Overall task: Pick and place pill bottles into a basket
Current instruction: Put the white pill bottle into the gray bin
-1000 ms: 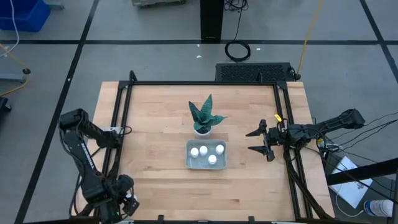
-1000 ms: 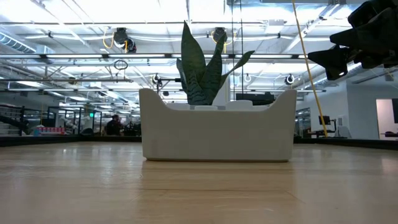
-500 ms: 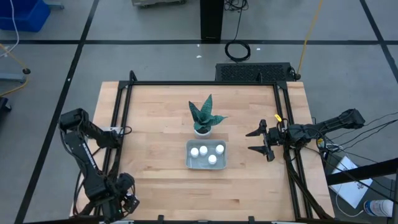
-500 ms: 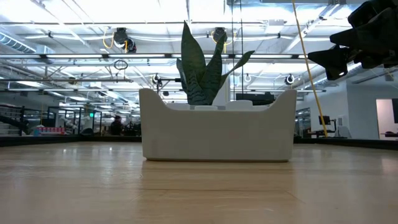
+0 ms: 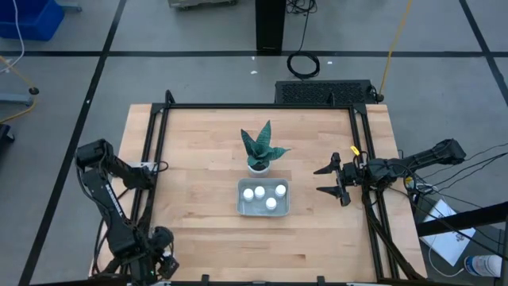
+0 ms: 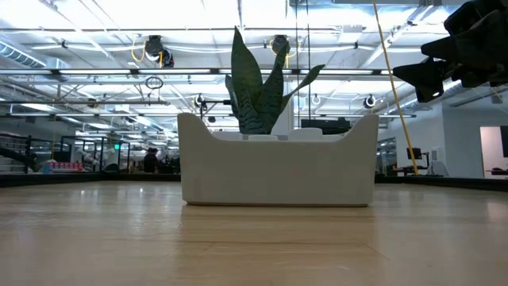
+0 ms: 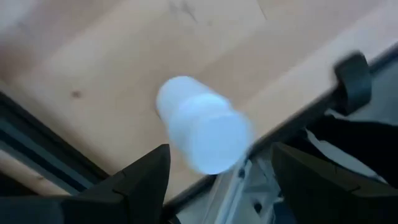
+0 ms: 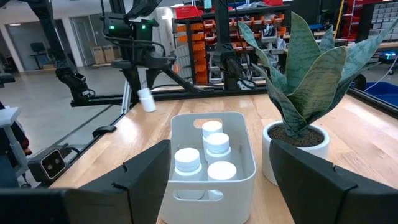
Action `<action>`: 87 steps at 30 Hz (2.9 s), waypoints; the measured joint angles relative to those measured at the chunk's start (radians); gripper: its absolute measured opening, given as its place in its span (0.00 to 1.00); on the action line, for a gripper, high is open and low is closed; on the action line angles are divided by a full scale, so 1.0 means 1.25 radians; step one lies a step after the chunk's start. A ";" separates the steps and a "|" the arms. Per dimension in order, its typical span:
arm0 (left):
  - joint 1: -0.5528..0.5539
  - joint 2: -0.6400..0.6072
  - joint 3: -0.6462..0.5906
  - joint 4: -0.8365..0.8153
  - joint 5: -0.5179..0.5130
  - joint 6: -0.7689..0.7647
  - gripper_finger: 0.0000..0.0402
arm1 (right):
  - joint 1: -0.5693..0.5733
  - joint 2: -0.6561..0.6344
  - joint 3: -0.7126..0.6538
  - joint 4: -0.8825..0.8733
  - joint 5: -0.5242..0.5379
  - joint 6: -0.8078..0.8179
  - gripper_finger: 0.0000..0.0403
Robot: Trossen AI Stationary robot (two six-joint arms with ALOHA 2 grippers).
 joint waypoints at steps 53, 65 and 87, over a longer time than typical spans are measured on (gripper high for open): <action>-0.008 -0.057 -0.027 -0.193 -0.088 0.834 0.71 | 0.000 0.000 0.000 0.000 0.000 0.000 0.66; 0.012 -0.056 -0.108 -0.048 -0.076 0.946 0.71 | 0.000 0.000 0.000 0.000 0.000 0.000 0.66; 0.085 0.076 -0.108 0.068 -0.084 1.136 0.71 | 0.000 0.000 0.000 0.000 0.000 0.000 0.66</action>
